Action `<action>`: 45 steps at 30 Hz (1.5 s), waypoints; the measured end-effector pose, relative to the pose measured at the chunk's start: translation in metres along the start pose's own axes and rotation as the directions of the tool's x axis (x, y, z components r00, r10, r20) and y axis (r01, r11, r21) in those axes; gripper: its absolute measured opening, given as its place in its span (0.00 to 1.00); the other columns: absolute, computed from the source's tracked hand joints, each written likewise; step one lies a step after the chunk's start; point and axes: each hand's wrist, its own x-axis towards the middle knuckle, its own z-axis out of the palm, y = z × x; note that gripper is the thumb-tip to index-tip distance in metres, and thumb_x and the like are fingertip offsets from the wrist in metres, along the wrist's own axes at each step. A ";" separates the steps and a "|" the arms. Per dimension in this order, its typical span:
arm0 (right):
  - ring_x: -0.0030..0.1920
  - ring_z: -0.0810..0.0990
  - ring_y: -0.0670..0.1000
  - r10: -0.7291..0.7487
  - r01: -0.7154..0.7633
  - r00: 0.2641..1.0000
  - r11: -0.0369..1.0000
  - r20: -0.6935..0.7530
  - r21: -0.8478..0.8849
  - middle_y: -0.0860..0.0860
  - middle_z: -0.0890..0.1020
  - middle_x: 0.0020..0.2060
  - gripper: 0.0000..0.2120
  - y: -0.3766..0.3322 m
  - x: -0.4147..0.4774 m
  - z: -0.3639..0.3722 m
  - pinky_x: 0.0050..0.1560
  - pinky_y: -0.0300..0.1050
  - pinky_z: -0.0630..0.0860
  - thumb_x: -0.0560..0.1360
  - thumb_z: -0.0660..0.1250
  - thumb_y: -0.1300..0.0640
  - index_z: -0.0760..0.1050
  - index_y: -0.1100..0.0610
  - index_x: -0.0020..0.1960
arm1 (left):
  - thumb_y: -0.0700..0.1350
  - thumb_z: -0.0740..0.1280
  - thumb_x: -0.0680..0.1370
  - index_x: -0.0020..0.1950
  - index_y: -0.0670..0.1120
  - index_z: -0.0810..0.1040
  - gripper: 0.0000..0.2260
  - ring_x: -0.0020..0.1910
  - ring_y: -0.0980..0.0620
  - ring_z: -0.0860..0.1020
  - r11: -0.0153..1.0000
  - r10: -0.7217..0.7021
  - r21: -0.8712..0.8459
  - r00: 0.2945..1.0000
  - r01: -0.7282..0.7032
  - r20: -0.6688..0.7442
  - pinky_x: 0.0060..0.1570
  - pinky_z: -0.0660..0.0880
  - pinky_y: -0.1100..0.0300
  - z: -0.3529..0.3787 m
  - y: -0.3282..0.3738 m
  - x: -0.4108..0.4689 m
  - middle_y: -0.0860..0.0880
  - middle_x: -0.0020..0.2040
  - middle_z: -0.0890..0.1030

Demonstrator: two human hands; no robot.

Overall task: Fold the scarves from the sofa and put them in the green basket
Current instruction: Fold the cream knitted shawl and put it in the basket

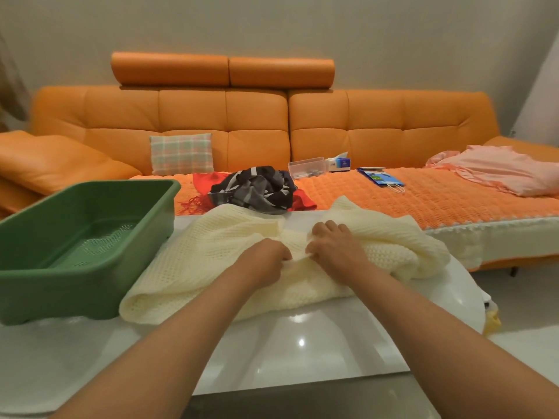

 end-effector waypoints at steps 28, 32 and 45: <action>0.75 0.61 0.59 0.399 -0.614 0.711 0.754 0.579 0.234 0.51 0.64 0.76 0.35 0.029 -0.048 -0.042 0.72 0.71 0.52 0.73 0.62 0.29 0.60 0.39 0.77 | 0.30 0.57 0.74 0.53 0.55 0.83 0.24 0.56 0.53 0.78 0.999 -0.004 -0.031 0.982 0.010 0.191 0.54 0.77 0.59 -0.022 0.021 0.008 0.54 0.57 0.79; 0.66 0.72 0.55 0.396 -0.561 0.805 0.750 0.441 0.350 0.47 0.77 0.65 0.20 0.048 -0.037 -0.031 0.68 0.64 0.60 0.79 0.61 0.44 0.69 0.43 0.70 | 0.35 0.58 0.78 0.70 0.52 0.75 0.23 0.66 0.48 0.73 0.996 -0.029 0.091 0.943 -0.001 0.333 0.63 0.73 0.54 0.006 0.011 0.048 0.51 0.69 0.74; 0.42 0.74 0.59 0.471 -0.419 0.822 0.881 -0.321 0.219 0.55 0.78 0.44 0.15 0.092 0.001 0.016 0.45 0.53 0.68 0.74 0.60 0.65 0.74 0.54 0.59 | 0.75 0.45 0.74 0.81 0.58 0.42 0.40 0.80 0.43 0.42 0.900 -0.370 0.373 0.848 0.225 0.381 0.76 0.46 0.38 0.035 -0.018 0.111 0.48 0.81 0.41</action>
